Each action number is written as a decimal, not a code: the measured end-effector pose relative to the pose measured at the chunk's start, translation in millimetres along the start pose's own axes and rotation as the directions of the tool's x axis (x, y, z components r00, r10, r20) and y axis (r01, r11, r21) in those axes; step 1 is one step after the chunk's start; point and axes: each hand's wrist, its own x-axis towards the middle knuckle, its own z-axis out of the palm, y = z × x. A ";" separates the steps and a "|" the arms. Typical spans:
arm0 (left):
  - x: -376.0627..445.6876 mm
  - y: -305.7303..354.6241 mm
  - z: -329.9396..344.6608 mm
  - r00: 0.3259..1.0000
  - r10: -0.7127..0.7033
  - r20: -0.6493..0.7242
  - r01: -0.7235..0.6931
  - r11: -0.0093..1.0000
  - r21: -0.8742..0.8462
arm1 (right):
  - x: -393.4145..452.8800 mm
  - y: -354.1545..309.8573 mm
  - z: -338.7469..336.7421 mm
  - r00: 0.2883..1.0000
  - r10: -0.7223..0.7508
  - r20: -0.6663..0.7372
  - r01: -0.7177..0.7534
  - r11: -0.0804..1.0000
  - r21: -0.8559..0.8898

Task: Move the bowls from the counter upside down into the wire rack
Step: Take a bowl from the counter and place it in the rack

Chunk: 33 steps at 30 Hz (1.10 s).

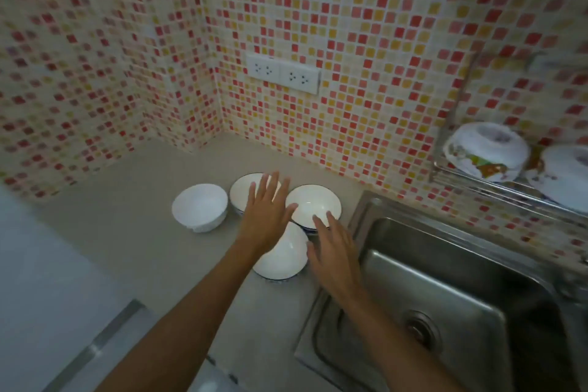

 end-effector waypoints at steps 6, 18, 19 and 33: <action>-16.3 -151.4 -13.4 0.948 -0.317 -0.007 0.316 0.947 -0.062 | 51.4 -110.9 51.9 0.985 -0.067 0.157 0.035 0.980 0.198; -18.3 -256.4 20.3 0.798 -0.505 0.328 0.601 0.697 -0.390 | 123.3 -192.0 149.1 0.795 0.300 0.527 -0.466 0.859 0.214; -17.3 -259.4 22.7 0.782 -0.518 0.347 0.623 0.673 -0.399 | 125.0 -192.1 154.0 0.773 0.314 0.551 -0.510 0.824 0.246; -6.2 -238.3 6.3 0.620 -0.697 0.361 0.673 0.236 -0.701 | 111.1 -178.6 100.2 0.833 0.260 0.489 -0.478 0.784 0.396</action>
